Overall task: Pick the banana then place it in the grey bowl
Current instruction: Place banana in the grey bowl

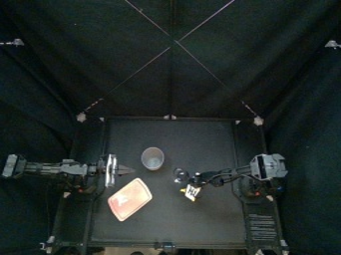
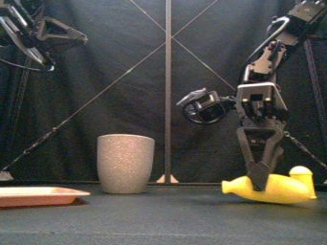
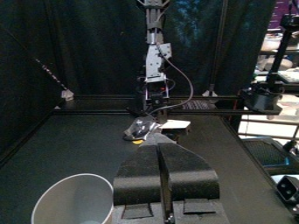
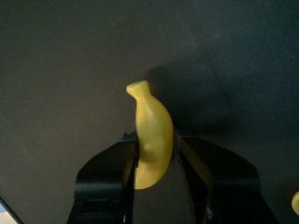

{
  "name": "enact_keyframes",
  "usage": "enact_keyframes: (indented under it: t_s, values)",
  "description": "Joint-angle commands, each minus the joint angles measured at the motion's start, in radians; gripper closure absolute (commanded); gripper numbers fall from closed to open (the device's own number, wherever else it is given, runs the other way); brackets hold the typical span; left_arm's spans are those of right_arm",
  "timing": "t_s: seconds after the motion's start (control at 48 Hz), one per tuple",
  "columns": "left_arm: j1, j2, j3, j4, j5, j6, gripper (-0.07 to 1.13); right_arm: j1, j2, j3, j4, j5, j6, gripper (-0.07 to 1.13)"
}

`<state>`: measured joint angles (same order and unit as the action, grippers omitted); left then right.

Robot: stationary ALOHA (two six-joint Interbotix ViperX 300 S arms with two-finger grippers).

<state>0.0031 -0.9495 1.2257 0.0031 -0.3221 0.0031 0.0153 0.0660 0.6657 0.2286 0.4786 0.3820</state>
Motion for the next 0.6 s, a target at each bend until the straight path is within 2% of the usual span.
enact_keyframes:
  t_s: [0.021,0.125,0.271,0.354,0.458,0.604]
  values:
    - [0.000,0.005,-0.009,0.000,-0.011,0.000,1.04,-0.008,-0.025,-0.060,-0.037,-0.035,-0.002,0.50]
    - [0.002,0.005,-0.009,0.002,-0.011,0.002,1.04,-0.017,-0.040,-0.129,-0.104,-0.118,-0.003,0.50]
    - [0.000,0.005,-0.012,0.002,-0.018,0.002,1.04,-0.104,-0.061,-0.233,-0.242,-0.299,-0.003,0.50]
    - [0.000,0.005,-0.011,0.002,-0.023,0.002,1.04,-0.155,-0.057,-0.270,-0.288,-0.408,-0.003,0.50]
    - [0.002,0.005,-0.008,0.002,-0.023,0.002,1.04,-0.219,-0.029,-0.295,-0.307,-0.534,-0.003,0.50]
    - [0.000,0.005,-0.002,0.002,-0.023,0.002,1.04,-0.285,0.025,-0.304,-0.273,-0.635,-0.002,0.50]
